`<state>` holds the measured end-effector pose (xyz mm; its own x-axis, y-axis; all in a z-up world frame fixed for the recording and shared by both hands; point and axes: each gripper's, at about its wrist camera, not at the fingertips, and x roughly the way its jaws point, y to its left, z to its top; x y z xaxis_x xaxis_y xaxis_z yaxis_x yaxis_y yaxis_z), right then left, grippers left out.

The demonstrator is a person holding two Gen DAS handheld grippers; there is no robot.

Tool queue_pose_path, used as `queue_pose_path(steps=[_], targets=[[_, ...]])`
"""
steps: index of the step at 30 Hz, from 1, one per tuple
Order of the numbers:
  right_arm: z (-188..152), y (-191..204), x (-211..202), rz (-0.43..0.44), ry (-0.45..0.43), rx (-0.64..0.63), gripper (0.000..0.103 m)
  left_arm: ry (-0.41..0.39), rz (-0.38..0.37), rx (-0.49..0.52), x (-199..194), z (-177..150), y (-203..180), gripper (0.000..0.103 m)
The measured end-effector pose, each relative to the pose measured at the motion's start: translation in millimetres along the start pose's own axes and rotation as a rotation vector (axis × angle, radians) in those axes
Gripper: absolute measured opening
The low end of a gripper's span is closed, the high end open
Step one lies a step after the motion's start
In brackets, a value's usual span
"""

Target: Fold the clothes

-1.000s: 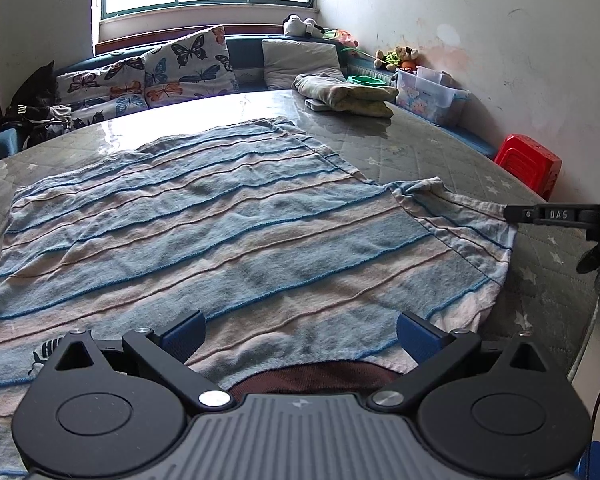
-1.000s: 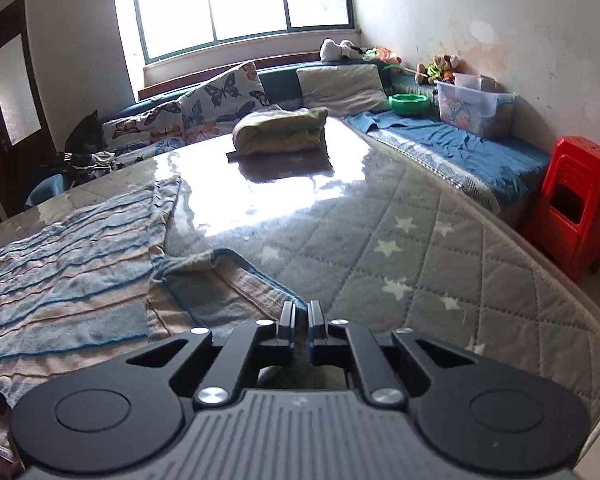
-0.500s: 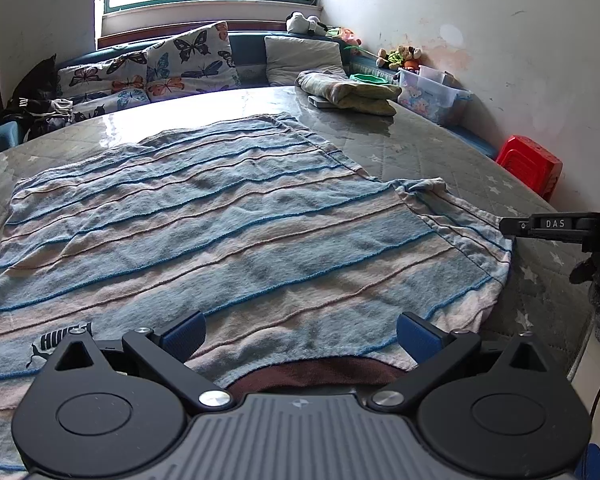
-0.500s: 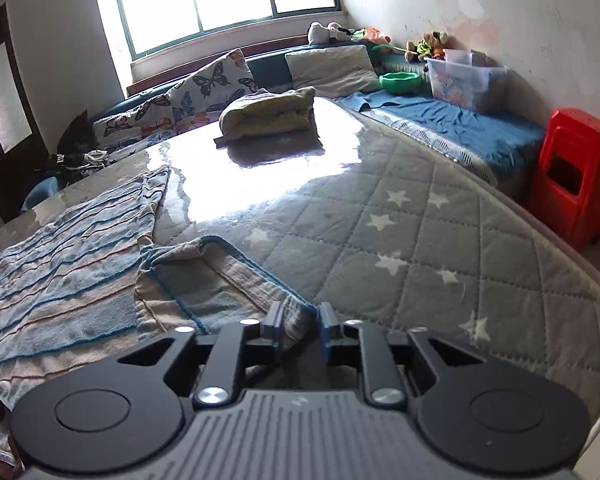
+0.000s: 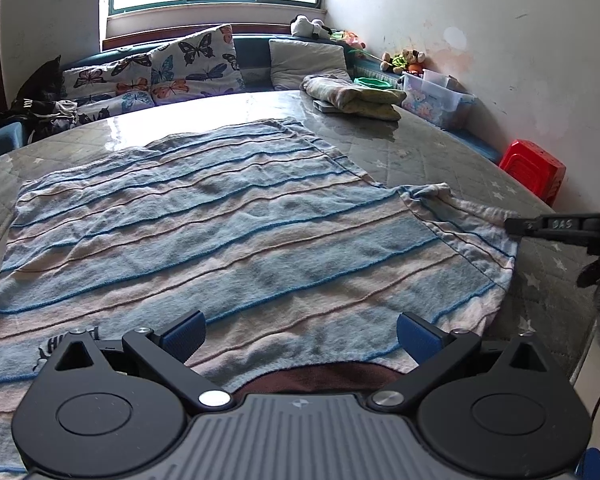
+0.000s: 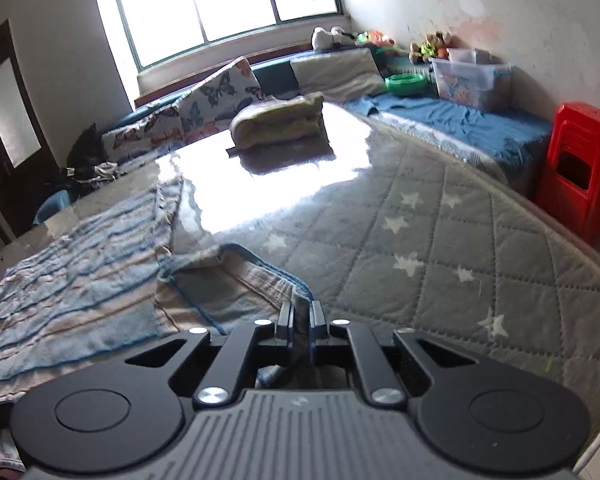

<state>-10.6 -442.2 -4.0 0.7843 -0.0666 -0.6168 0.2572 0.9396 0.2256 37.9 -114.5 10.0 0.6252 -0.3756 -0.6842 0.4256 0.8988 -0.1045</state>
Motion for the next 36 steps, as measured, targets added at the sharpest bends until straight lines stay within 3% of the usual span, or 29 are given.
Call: queue_pose_path(steps=[11,21,26,31,36], targets=[[17.1,69.0,-49.5,0.176,-0.088,-0.156,0.006,-0.02,0.028,-0.052,-9.9,-5.1,22.2,0.103],[-10.0,138.4,-34.6,0.329,0.031,-0.292,0.006,-0.019,0.053,-0.098,-15.8,-13.0,38.6,0.103],[-27.1,151.4,-28.0,0.374,0.093,-0.31,0.015,-0.017,0.063,-0.106,-15.7,-12.8,42.3,0.103],[-14.2,138.0,-36.6,0.338,0.053,-0.331,0.016,-0.023,0.054,-0.095,-14.3,-7.9,37.4,0.103],[-15.3,114.2,-17.1,0.261,0.116,-0.363,0.017,-0.032,0.02,-0.064,-8.4,3.0,19.3,0.103]])
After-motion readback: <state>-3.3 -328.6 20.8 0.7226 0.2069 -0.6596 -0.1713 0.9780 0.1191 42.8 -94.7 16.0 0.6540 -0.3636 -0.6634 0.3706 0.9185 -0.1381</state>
